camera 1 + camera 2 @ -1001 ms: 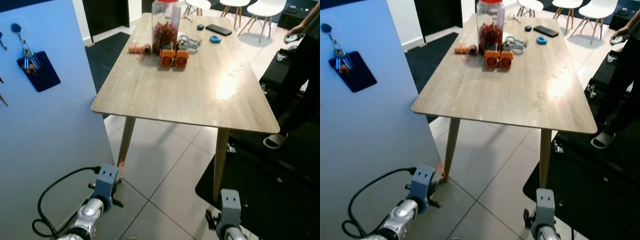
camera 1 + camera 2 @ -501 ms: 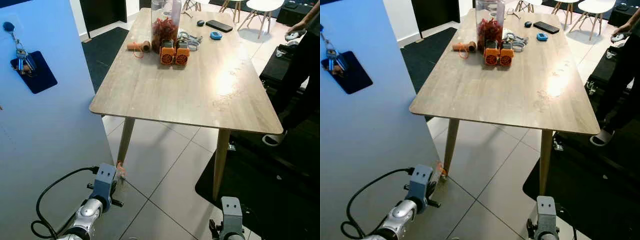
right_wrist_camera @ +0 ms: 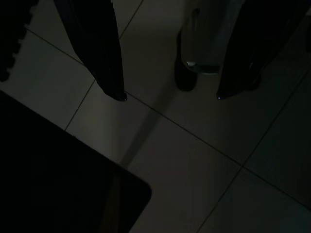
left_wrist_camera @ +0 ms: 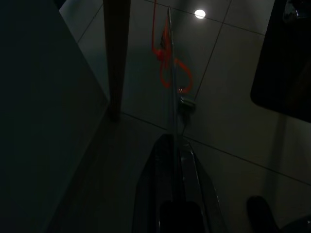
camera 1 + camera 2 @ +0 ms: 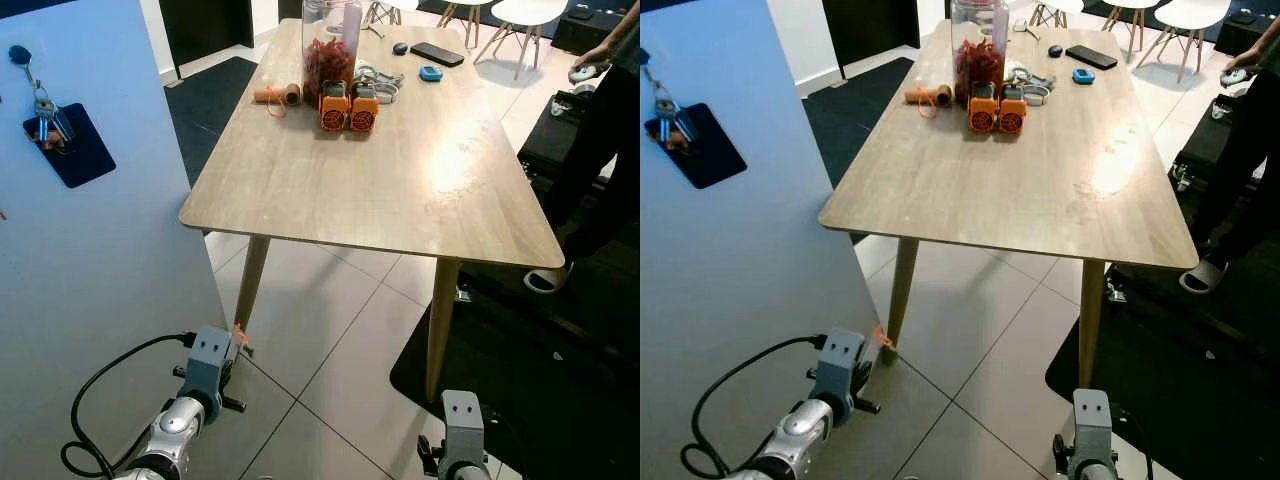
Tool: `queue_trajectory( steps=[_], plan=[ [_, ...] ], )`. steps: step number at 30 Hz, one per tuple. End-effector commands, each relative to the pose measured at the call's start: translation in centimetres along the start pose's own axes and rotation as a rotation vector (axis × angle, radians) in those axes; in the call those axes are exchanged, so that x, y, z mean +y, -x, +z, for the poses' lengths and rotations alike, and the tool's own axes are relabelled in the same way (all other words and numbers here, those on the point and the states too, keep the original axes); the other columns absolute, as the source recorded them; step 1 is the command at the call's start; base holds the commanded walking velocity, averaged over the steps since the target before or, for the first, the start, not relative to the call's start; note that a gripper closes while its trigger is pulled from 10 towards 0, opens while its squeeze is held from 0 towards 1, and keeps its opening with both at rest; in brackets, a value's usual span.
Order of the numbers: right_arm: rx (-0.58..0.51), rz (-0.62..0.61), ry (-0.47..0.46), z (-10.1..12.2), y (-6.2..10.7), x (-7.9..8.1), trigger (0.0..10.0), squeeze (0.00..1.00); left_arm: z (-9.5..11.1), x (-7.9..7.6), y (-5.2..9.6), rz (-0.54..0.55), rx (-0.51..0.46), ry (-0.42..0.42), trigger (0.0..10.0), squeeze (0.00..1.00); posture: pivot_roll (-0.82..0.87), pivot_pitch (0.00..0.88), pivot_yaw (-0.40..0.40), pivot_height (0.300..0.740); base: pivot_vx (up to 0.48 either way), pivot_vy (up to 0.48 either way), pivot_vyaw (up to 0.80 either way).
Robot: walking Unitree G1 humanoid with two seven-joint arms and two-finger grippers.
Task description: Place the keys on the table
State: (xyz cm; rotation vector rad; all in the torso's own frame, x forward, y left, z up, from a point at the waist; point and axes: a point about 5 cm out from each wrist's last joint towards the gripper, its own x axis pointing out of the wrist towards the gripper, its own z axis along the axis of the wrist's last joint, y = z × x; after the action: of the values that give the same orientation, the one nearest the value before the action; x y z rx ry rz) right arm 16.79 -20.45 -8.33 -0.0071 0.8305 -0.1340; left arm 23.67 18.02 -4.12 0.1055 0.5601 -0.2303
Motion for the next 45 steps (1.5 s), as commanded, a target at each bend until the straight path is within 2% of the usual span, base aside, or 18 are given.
queue_trajectory(
  steps=[1,7,10,13,33,45],
  plan=[
    [0.017,-0.006,-0.015,-0.33,0.08,-0.12,10.0,0.0,0.12,0.03,-0.04,0.0,-0.004,-0.005,10.0,0.0,0.03,0.029,0.003,0.74,0.0,0.0,0.0],
    [0.02,-0.006,-0.017,-0.54,0.16,-0.09,10.0,0.0,0.12,-0.22,-0.07,-0.016,-0.004,-0.029,10.0,0.0,0.03,0.033,0.005,0.74,0.0,-0.32,0.0],
    [0.021,-0.006,-0.02,-0.62,0.19,-0.09,10.0,0.0,0.07,-0.23,-0.05,-0.011,-0.004,-0.012,10.0,0.0,0.03,0.035,0.007,0.74,0.0,-0.406,0.0],
    [0.022,-0.006,-0.021,-0.67,0.21,-0.07,10.0,0.0,-0.06,-0.01,-0.04,0.007,0.009,0.022,10.0,0.0,0.03,0.035,0.007,0.74,0.0,0.0,0.0],
    [0.018,-0.006,-0.026,-0.67,0.23,-0.18,10.0,0.0,0.08,-0.56,-0.26,-0.023,0.018,-0.009,10.0,0.0,0.02,0.033,0.006,0.74,0.0,0.0,0.0],
    [0.029,-0.016,-0.024,-1.13,0.42,-0.6,10.0,0.0,0.14,-0.36,-0.21,-0.02,0.01,-0.014,10.0,0.0,0.02,0.022,0.008,0.74,0.0,0.0,0.0]
  ],
)
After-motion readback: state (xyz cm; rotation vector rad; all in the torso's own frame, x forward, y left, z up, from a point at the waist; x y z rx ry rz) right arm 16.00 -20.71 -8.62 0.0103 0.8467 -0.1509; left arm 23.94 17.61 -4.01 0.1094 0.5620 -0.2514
